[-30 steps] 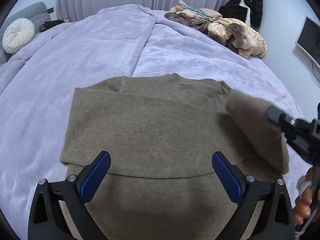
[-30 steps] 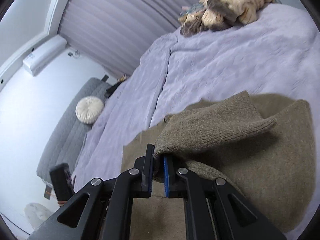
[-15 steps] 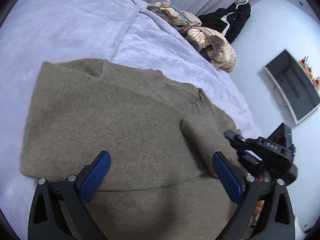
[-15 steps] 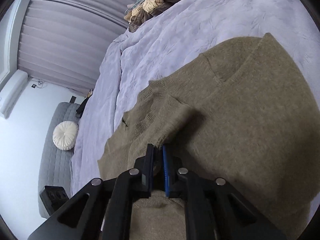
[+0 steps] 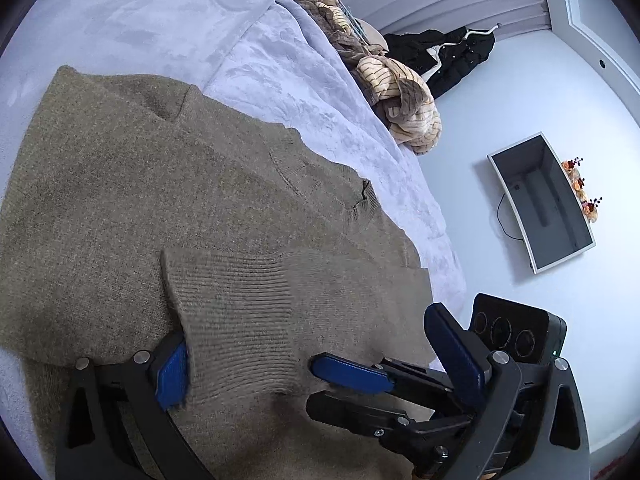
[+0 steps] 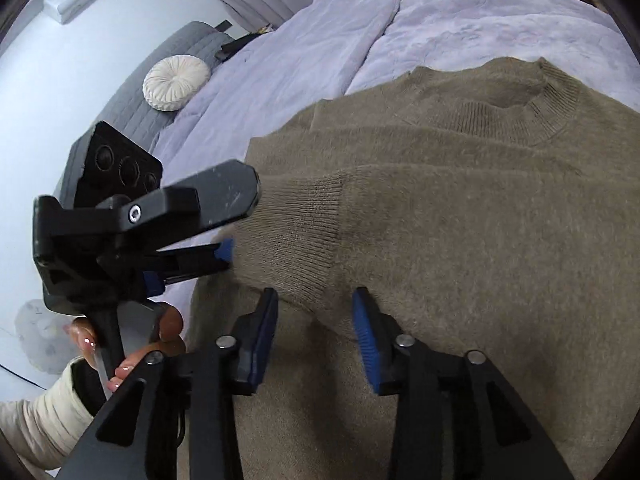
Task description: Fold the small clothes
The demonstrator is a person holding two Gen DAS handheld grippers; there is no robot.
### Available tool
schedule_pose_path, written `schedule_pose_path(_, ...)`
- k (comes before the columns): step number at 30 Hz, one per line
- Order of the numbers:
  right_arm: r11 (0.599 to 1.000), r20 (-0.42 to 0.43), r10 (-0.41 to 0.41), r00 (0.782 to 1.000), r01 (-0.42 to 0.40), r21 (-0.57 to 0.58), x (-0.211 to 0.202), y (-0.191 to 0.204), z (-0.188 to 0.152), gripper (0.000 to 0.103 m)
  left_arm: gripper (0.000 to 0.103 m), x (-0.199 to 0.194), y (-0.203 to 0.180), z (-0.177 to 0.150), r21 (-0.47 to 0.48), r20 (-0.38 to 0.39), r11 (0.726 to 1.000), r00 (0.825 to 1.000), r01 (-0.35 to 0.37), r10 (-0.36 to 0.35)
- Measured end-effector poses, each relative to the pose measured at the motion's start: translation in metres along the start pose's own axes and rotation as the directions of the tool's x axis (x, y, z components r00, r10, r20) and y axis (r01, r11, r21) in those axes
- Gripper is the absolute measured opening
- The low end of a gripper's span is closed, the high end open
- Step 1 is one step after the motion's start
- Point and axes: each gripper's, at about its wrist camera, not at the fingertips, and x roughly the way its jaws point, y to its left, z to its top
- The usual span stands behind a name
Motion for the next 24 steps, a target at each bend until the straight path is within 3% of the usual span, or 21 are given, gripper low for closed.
schedule_pose_path(2,0.999,0.009,0.007,1.0,-0.007,0.051,-0.006,-0.008,-0.005,0.045,0.102,0.0,0.001,0.001,0.004,-0.006,1.0,1.0,-0.015,0.015)
schedule_pose_path(5,0.987,0.047,0.035,0.998,-0.041,0.157,-0.032,-0.031,-0.022,0.054,0.101,0.004,-0.004,0.001,0.021,-0.018,0.997,0.997,-0.076,0.076)
schedule_pose_path(7,0.971,0.08,0.049,0.996,-0.067,0.229,-0.05,-0.046,-0.038,0.057,0.089,0.005,-0.006,0.0,0.034,-0.023,0.992,0.992,-0.122,0.123)
schedule_pose_path(8,0.959,0.1,0.046,0.994,-0.072,0.273,-0.063,-0.057,-0.05,0.058,0.063,0.005,-0.007,0.0,0.044,-0.025,0.988,0.988,-0.151,0.152)
schedule_pose_path(9,0.947,0.117,0.037,0.992,-0.072,0.312,-0.075,-0.069,-0.064,0.058,0.028,0.008,-0.009,0.0,0.062,-0.041,0.984,0.984,-0.17,0.173)
schedule_pose_path(10,0.927,0.144,0.021,0.989,-0.073,0.368,-0.089,-0.083,-0.077,0.058,0.013,0.011,-0.009,0.001,0.078,-0.057,0.979,0.98,-0.188,0.192)
schedule_pose_path(11,0.908,0.171,0.01,0.985,-0.081,0.411,-0.1,-0.094,-0.088,0.058,0.007,0.012,-0.011,0.001,0.097,-0.057,0.972,0.974,-0.213,0.219)
schedule_pose_path(13,0.853,0.242,-0.021,0.97,-0.109,0.51,-0.12,-0.117,-0.107,0.058,0.007,0.012,-0.02,0.002,0.137,-0.031,0.962,0.969,-0.238,0.244)
schedule_pose_path(16,0.747,0.358,-0.103,0.928,-0.165,0.644,-0.142,-0.15,-0.124,0.061,0.007,0.013,-0.034,0.007,0.163,-0.02,0.962,0.974,-0.221,0.227)
schedule_pose_path(18,0.671,0.435,-0.095,0.895,-0.265,0.692,-0.142,-0.17,-0.126,0.061,0.007,0.011,-0.047,0.014,0.196,-0.002,0.955,0.974,-0.223,0.228)
schedule_pose_path(19,0.656,0.453,-0.096,0.886,-0.286,0.698,-0.14,-0.175,-0.126,0.05,0.007,0.01,-0.055,0.018,0.213,0.01,0.95,0.973,-0.228,0.232)
schedule_pose_path(20,0.662,0.469,-0.112,0.876,-0.286,0.693,-0.139,-0.177,-0.121,0.033,0.007,0.008,-0.061,0.024,0.228,0.023,0.945,0.972,-0.233,0.234)
schedule_pose_path(21,0.689,0.472,-0.142,0.87,-0.255,0.678,-0.142,-0.175,-0.116,0.006,0.007,0.004,-0.065,0.029,0.235,0.033,0.943,0.972,-0.234,0.233)
schedule_pose_path(22,0.727,0.478,-0.19,0.857,-0.205,0.655,-0.149,-0.169,-0.11,0.006,0.007,0.002,-0.067,0.033,0.238,0.041,0.943,0.972,-0.234,0.231)
schedule_pose_path(24,0.787,0.525,-0.264,0.809,-0.133,0.602,-0.161,-0.155,-0.102,0.006,0.007,-0.002,-0.061,0.038,0.238,0.044,0.939,0.968,-0.249,0.246)
